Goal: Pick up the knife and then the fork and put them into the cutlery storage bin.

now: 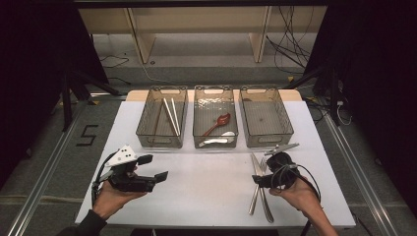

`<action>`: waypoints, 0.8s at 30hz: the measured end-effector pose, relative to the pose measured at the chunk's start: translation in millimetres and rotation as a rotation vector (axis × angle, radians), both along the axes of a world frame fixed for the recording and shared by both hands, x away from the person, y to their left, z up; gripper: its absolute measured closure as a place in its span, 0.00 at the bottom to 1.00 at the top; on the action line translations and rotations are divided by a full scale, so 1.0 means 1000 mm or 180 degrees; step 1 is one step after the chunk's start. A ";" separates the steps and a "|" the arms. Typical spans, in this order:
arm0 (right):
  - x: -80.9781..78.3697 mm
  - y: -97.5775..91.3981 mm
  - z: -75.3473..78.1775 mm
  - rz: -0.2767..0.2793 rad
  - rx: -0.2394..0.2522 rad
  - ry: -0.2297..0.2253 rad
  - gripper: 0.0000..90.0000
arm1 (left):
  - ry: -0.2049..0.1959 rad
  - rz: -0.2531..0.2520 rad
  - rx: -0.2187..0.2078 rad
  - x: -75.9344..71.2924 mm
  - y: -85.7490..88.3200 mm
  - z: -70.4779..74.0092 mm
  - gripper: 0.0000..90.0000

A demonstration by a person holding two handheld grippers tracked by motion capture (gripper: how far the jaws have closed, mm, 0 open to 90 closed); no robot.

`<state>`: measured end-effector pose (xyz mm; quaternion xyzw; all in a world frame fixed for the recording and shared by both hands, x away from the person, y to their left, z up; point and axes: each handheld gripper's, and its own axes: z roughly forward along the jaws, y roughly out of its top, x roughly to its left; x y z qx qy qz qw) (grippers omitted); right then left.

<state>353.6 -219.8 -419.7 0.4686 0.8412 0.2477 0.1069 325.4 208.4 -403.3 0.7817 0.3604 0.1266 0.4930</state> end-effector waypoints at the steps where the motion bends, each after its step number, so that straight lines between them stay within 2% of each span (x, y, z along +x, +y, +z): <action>1: 0.000 0.000 -0.002 0.0004 -0.0041 0.0038 0.33 | 0.0010 -0.0003 0.0009 0.000 0.000 0.000 0.19; 4: 0.001 0.002 -0.009 0.0030 -0.0191 0.0196 0.36 | 0.0011 -0.0011 0.0028 -0.001 0.000 -0.001 0.19; 8: 0.001 0.004 -0.016 0.0097 -0.0300 0.0350 0.41 | 0.0009 -0.0018 0.0035 -0.001 0.000 -0.001 0.19; 14: 0.003 0.003 -0.022 0.0098 -0.0414 0.0455 0.47 | 0.0014 -0.0027 0.0050 -0.001 -0.001 -0.002 0.19; 19: 0.003 0.006 -0.027 0.0174 -0.0497 0.0560 0.52 | 0.0014 -0.0026 0.0056 -0.001 -0.001 -0.002 0.19; 24: 0.003 0.008 -0.031 0.0192 -0.0547 0.0598 0.57 | 0.0018 -0.0035 0.0057 -0.001 -0.002 -0.002 0.19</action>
